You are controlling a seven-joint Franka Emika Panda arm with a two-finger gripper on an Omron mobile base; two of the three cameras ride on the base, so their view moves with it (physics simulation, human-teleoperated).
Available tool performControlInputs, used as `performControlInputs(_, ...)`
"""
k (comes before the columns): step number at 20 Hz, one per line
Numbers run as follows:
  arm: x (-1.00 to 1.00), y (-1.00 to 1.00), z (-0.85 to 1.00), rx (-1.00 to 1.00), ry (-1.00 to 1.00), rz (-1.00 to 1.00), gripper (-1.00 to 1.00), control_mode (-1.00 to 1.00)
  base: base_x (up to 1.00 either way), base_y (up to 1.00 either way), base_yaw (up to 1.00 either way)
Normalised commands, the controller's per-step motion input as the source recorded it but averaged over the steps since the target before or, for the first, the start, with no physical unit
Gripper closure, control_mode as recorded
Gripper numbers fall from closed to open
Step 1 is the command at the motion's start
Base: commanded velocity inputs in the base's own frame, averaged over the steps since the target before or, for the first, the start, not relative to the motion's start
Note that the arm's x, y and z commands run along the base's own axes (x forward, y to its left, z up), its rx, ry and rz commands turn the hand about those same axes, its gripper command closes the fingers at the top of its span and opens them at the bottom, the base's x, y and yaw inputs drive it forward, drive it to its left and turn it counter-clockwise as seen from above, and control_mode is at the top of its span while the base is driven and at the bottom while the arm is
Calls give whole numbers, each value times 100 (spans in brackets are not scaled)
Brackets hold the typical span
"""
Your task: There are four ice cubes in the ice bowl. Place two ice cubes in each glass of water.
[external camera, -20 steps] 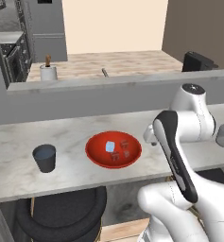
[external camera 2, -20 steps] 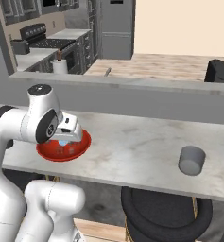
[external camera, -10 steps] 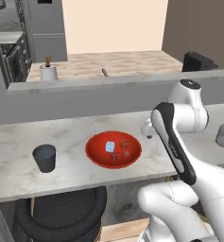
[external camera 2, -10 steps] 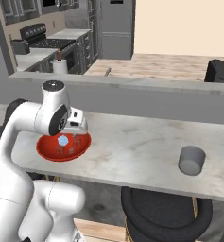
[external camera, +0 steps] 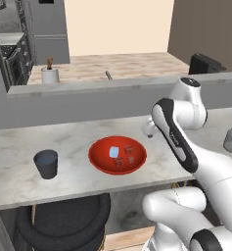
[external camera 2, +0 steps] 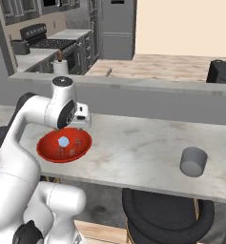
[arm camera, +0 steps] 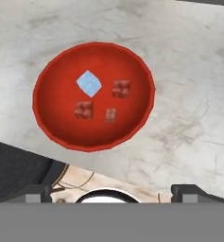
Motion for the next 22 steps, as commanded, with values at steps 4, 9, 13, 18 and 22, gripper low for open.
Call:
performControlInputs(4, 39, 23, 0, 0, 0, 4, -100, -100, 0, 0, 0)
performControlInputs(9, 25, 24, 0, 0, 0, 3, -100, -100, 0, 0, 0)
performControlInputs(13, 6, 30, -2, 0, 0, 2, -100, -100, 0, 0, 0)
performControlInputs(18, 0, 27, -17, 0, 0, 0, -100, -100, 0, 0, 0)
performControlInputs(22, 0, 25, -32, 0, 0, 0, -100, -100, 0, 0, 0)
